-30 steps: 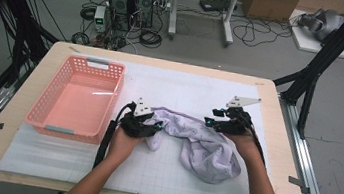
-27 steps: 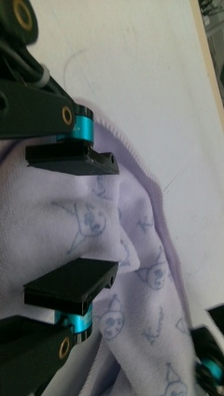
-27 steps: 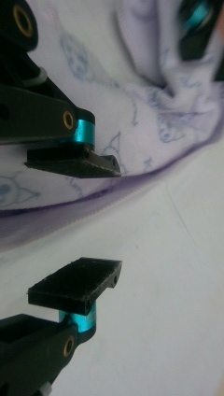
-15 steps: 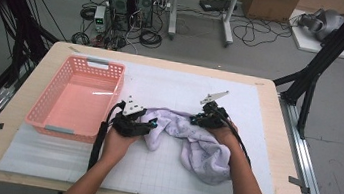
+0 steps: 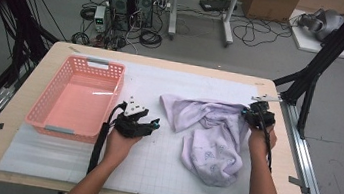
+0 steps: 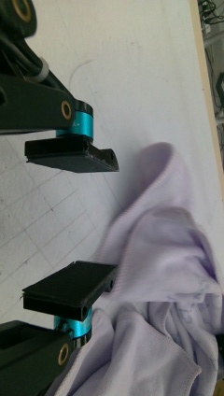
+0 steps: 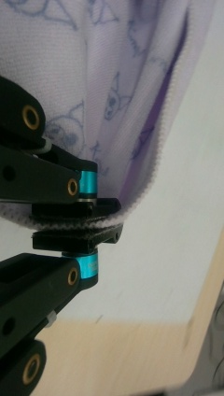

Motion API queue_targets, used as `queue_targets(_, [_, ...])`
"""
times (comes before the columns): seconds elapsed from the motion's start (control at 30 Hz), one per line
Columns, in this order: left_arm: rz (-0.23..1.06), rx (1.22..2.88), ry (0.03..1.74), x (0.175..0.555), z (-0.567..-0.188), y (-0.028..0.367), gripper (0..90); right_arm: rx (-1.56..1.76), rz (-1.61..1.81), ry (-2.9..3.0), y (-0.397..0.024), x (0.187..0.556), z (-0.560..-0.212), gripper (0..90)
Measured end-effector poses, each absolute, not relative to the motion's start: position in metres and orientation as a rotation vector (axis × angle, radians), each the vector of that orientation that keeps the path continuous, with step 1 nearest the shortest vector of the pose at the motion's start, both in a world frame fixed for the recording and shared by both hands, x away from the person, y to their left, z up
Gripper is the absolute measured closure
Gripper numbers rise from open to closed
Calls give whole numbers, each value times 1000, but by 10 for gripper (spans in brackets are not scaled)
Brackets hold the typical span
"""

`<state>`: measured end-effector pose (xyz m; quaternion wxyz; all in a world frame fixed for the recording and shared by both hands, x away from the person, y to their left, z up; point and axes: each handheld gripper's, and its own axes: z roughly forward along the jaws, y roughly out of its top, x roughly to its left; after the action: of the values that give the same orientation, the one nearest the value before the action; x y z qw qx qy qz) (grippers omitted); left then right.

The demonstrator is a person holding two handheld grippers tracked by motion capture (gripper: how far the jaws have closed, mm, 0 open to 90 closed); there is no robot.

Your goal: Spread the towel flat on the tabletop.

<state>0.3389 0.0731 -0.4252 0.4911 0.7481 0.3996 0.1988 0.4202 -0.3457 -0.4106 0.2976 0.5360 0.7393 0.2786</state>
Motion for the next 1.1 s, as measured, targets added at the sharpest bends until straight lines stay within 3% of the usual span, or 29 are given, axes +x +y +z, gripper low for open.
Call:
queue_targets(0.1, [437,1832,974,340,-429,67,441,1463,762,1972,-356,413,-419,829])
queue_targets(0.2, [395,1850,960,341,-433,59,443,1454,843,2004,-357,405,-420,698])
queue_targets(0.3, [351,1862,934,342,-435,48,447,1393,905,1977,-355,393,-413,641])
queue_targets(0.53, [268,1887,885,350,-438,15,456,1323,1020,1946,-359,361,-403,626])
queue_targets(0.63, [188,1873,855,354,-439,-4,462,1317,1057,1926,-363,347,-406,627])
queue_targets(0.67, [106,1839,846,358,-439,-14,466,1322,1064,1921,-364,343,-408,627])
queue_targets(0.97, [161,1985,779,367,-443,-58,464,1309,1093,1933,-367,332,-415,618])
queue_targets(1.0, [177,2019,772,368,-446,-61,474,1307,1096,1937,-365,331,-414,616])
queue_targets(1.07, [194,2074,754,368,-450,-66,580,1291,1098,1947,-363,331,-414,612])
queue_targets(1.1, [182,2097,663,366,-450,-67,723,1283,1100,1950,-362,331,-414,609])
